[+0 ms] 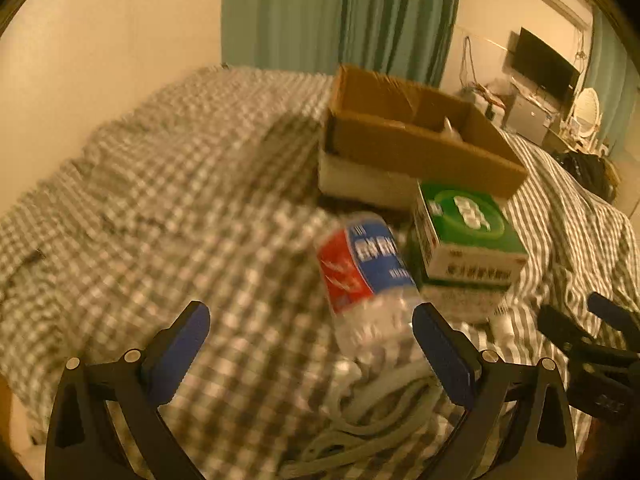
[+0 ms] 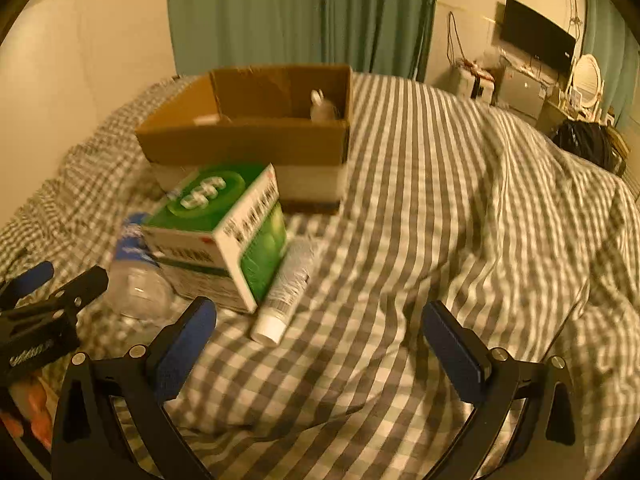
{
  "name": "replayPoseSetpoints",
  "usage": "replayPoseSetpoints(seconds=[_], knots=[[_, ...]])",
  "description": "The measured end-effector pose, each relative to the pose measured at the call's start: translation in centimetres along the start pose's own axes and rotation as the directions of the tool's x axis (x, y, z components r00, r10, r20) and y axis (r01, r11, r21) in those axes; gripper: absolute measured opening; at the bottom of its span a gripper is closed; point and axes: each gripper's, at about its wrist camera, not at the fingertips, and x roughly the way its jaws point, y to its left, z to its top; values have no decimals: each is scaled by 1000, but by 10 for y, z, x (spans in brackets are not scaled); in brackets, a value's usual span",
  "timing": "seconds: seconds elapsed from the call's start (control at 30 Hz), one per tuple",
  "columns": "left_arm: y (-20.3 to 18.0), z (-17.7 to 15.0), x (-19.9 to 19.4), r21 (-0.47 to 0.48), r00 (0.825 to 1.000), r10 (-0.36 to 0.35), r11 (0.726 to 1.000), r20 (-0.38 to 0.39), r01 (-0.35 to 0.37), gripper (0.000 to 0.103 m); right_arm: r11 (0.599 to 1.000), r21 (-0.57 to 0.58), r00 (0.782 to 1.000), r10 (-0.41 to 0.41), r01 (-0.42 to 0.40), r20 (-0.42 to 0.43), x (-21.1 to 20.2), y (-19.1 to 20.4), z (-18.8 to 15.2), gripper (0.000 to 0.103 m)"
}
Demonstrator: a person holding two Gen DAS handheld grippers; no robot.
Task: Organize objects
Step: 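Grasp the clear plastic jar with the left gripper while the right grasps the green medicine box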
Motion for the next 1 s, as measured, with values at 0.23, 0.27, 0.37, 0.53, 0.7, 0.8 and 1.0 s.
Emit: replayPoseSetpoints(seconds=[0.23,0.27,0.37,0.53,0.7,0.8,1.0], knots=[[-25,4,24,60,999,-27,998,-30,29,103,999,51,1000,-1,2,-16,19,-16,-2,103],[-28,6,29,61,999,-13,998,-38,16,103,998,55,1000,-3,4,-20,21,-17,-2,103],[-30,10,45,59,998,1,998,-59,3,103,998,60,1000,-6,8,-26,24,-19,-1,103],[-23,1,60,104,997,-38,994,-67,44,90,999,45,1000,-17,18,-19,23,-14,2,103],[-6,-4,58,80,995,-52,995,-86,59,65,1000,14,1000,-4,5,-11,18,1,3,103],[5,-1,43,81,998,-38,996,-46,42,65,1000,-4,1000,11,-11,-5,15,16,7,103],[38,2,33,38,999,6,999,-34,-5,65,997,-44,998,60,-60,-4,17,48,16,103]])
